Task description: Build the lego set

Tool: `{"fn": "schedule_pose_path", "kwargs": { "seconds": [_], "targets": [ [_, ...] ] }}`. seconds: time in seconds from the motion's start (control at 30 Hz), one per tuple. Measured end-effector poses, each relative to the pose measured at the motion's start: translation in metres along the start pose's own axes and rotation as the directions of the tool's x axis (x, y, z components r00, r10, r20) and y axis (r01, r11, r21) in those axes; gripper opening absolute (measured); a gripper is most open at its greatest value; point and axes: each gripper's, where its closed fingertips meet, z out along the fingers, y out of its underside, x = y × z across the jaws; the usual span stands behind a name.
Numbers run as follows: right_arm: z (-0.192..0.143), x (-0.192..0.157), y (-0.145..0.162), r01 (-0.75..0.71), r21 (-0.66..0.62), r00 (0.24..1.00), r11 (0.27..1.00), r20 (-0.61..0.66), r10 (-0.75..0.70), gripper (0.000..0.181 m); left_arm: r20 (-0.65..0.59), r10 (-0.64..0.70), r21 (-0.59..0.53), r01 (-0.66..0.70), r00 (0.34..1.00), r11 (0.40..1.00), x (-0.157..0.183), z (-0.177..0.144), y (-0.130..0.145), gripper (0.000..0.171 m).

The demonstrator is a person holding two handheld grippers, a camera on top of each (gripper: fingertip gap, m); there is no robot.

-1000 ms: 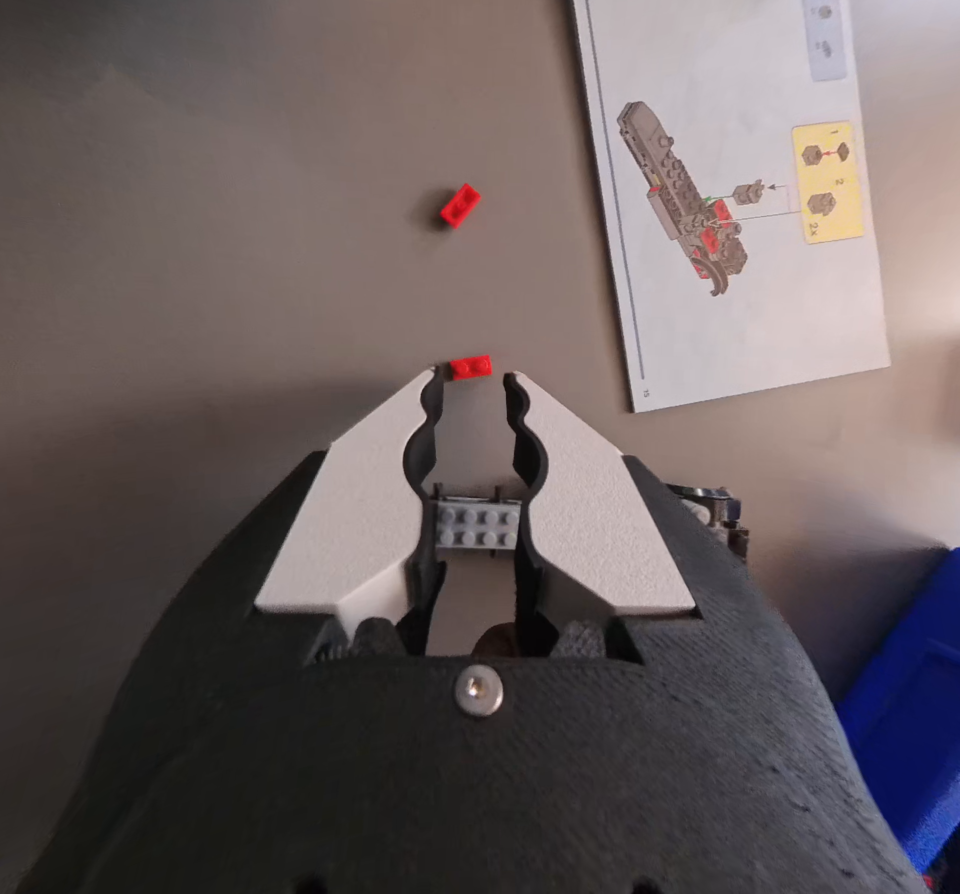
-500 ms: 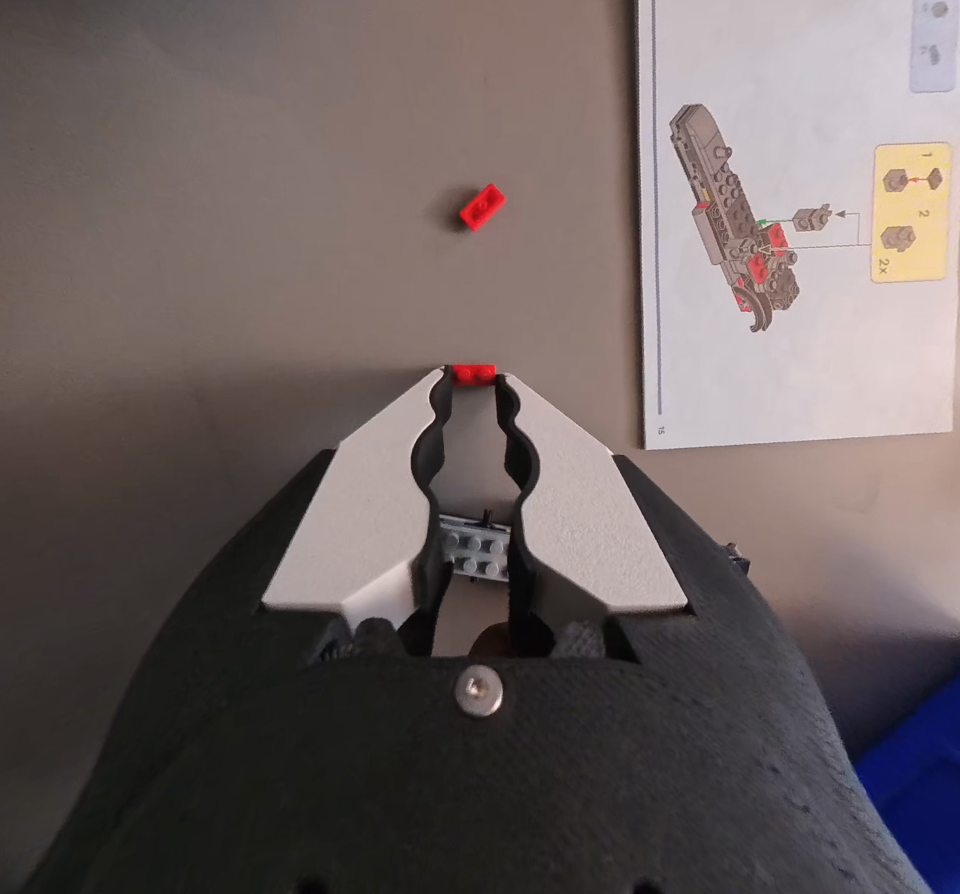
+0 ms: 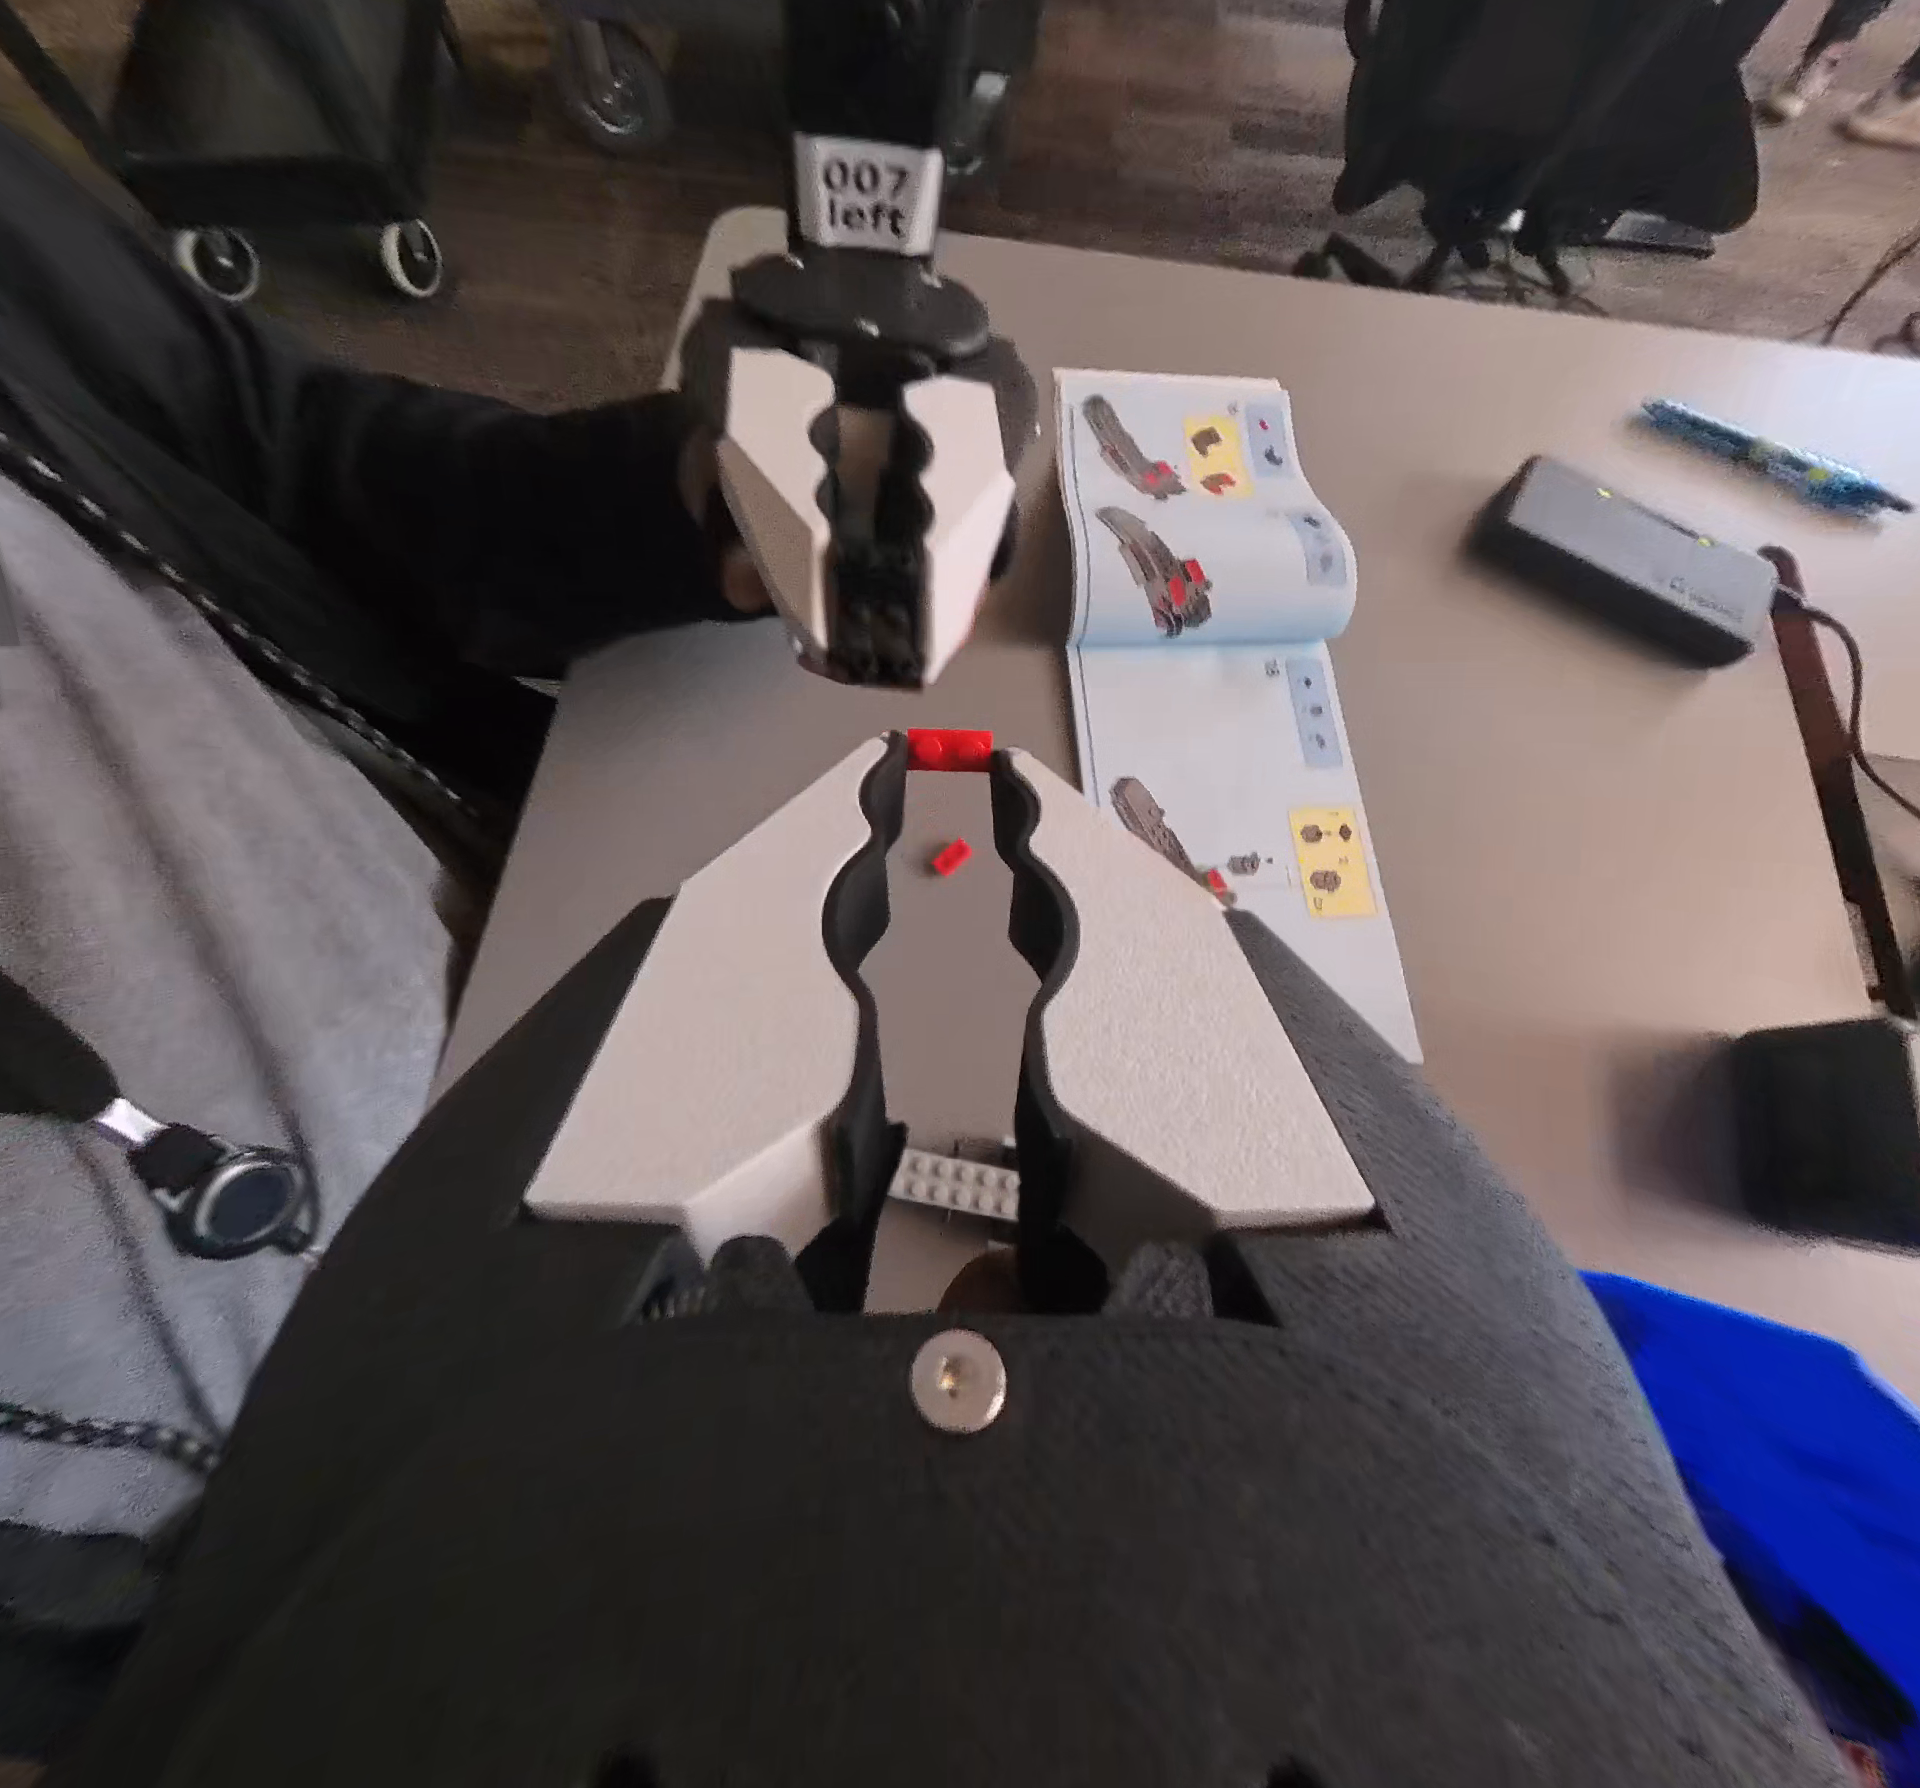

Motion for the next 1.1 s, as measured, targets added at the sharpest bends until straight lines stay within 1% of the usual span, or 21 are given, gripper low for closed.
{"fn": "schedule_pose_path", "kwargs": {
  "seconds": [0.1, 0.27, 1.1],
  "targets": [
    [0.002, -0.007, -0.01, 0.004, -0.031, 1.0, 1.0, 0.027, -0.003, 0.017, 0.007, 0.004, -0.002, -0.004, 1.0, 1.0, -0.001, 0.0, 0.0, 0.017],
    [0.008, -0.011, -0.011, 0.004, -0.08, 0.999, 0.997, 0.053, 0.0, 0.017, 0.012, 0.015, 0.004, -0.015, 1.0, 1.0, -0.001, -0.002, -0.002, 0.017],
    [0.011, -0.014, -0.013, 0.012, -0.08, 0.998, 0.997, 0.069, -0.007, 0.018, -0.009, 0.026, 0.014, -0.025, 1.0, 1.0, 0.004, -0.002, -0.004, 0.017]
  ]
}}
